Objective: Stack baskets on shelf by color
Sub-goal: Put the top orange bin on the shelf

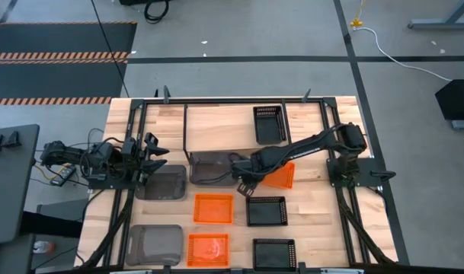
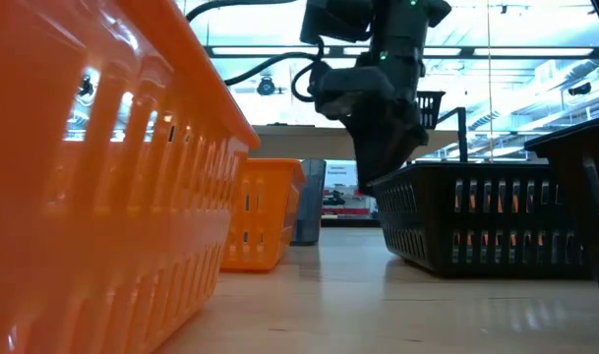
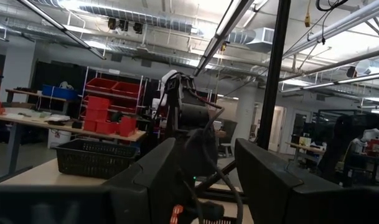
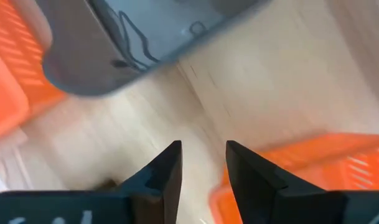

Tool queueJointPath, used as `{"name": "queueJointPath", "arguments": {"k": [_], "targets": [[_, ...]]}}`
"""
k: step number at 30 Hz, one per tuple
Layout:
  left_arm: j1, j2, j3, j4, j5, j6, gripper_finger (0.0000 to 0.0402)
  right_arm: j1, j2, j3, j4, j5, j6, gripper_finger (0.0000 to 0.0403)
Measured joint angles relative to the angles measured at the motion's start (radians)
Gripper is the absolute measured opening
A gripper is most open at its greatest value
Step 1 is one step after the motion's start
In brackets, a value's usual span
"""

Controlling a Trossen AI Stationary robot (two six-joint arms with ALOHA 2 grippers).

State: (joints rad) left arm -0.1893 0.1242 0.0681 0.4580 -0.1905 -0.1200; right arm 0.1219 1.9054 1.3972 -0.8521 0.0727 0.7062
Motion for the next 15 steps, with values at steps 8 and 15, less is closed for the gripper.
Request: {"name": "queueJointPath", "arguments": {"k": [8,15], "targets": [[0.000,0.000,0.000,0.000,0.000,0.000,0.0172,0.030,-0.047,0.002,-0.100,-0.036,0.045,0.0128],[0.000,0.000,0.000,0.000,0.000,0.000,0.0172,0.081,-0.053,0.002,-0.204,0.019,0.080,0.0128]]}}
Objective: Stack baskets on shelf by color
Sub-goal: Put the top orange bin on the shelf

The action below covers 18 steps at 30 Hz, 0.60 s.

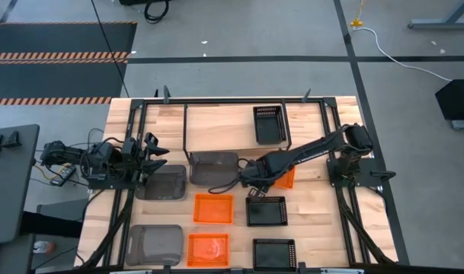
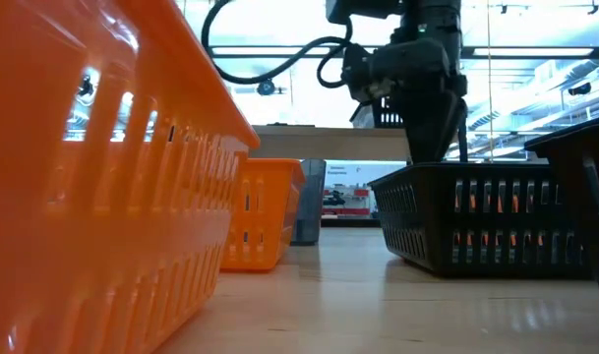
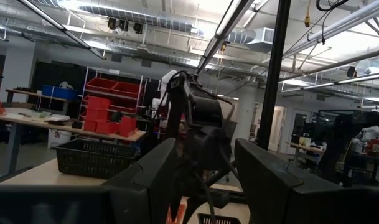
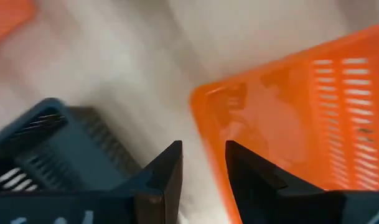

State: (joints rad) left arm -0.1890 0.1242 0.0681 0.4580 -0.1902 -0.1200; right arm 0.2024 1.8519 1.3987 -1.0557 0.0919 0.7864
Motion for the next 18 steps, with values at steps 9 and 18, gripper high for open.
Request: {"name": "queueJointPath", "arguments": {"k": [9,18], "targets": [[0.000,0.000,0.000,0.000,0.000,0.000,0.0172,-0.010,0.000,0.000,0.006,0.072,0.004,0.0128],[0.000,0.000,0.000,-0.001,0.000,-0.004,0.0172,-0.016,0.000,0.000,0.028,0.099,0.000,0.0128]]}}
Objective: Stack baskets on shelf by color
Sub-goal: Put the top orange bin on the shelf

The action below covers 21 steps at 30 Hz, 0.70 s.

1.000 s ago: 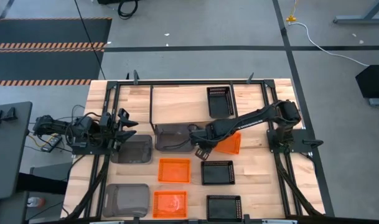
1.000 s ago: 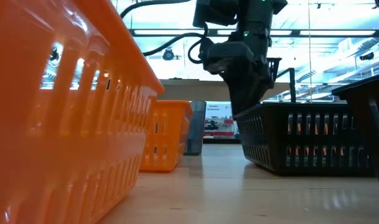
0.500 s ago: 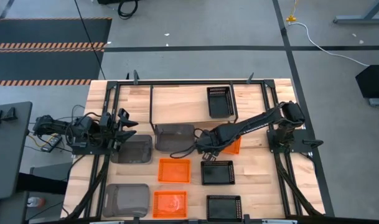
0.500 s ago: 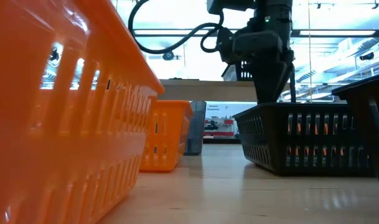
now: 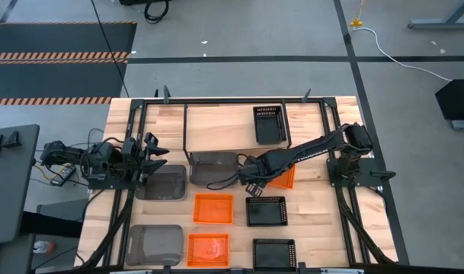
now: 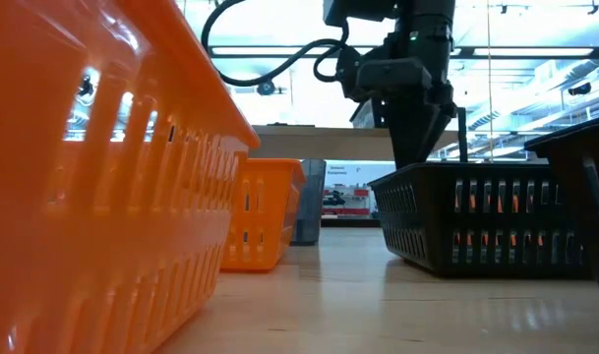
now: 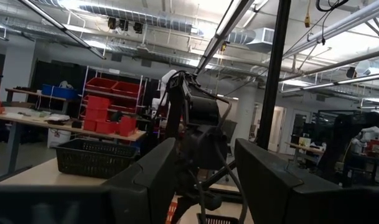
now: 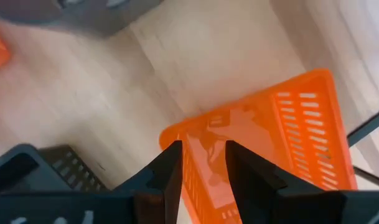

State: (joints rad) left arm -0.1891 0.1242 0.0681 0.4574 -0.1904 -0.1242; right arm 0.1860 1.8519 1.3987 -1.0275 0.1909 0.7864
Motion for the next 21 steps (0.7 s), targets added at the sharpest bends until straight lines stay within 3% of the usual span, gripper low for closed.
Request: {"name": "queueJointPath", "arguments": {"k": [11,21], "targets": [[0.000,0.000,0.000,-0.002,0.000,0.004,0.0172,0.001,0.001,0.000,0.009,0.006,-0.034,0.0131],[0.000,0.000,0.000,-0.009,0.000,0.004,0.0172,-0.021,0.001,0.000,0.008,0.055,-0.040,0.0170]]}}
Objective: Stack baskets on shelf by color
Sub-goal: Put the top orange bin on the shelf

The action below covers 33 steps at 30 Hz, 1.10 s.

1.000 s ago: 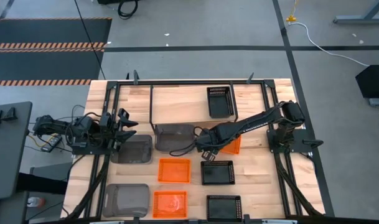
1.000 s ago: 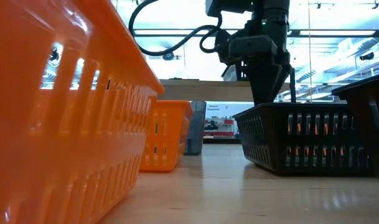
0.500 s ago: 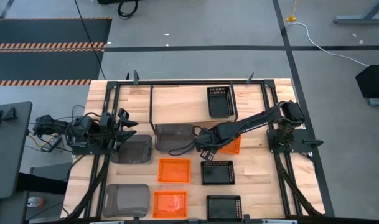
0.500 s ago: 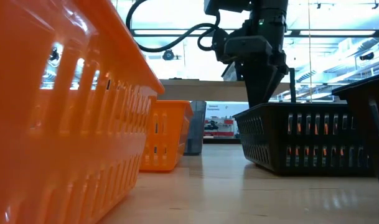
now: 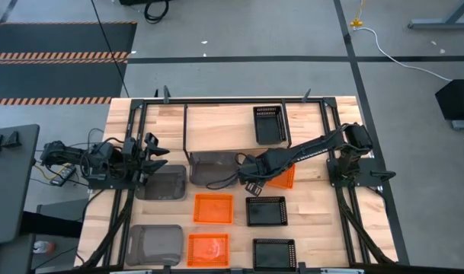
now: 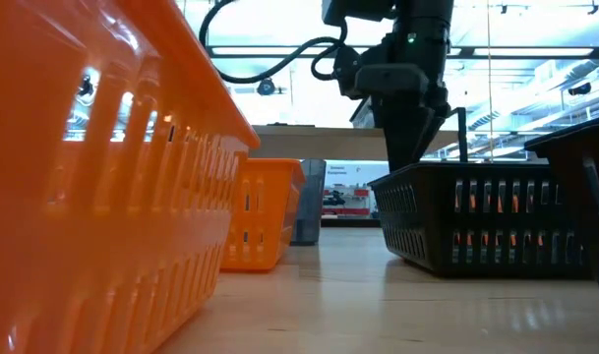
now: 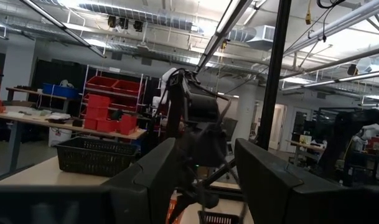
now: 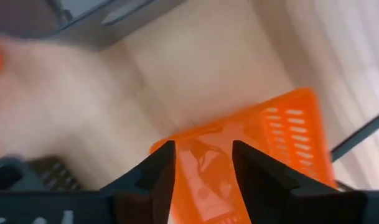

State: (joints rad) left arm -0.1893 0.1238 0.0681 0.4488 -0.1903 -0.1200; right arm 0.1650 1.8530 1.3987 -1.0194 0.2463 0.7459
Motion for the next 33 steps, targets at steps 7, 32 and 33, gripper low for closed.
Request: {"name": "queueJointPath", "arguments": {"k": [7,32,33], "targets": [[0.000,0.000,0.000,0.000,0.000,0.000,0.0172,-0.045,0.000,-0.024,0.007,-0.005,0.008,0.0194],[0.000,0.000,0.000,-0.001,-0.001,0.000,0.0172,-0.042,0.004,-0.011,0.017,-0.076,0.092,0.0197],[0.000,0.000,0.000,-0.001,-0.001,0.000,0.0172,-0.039,0.004,-0.011,0.026,-0.076,0.093,0.0197]]}}
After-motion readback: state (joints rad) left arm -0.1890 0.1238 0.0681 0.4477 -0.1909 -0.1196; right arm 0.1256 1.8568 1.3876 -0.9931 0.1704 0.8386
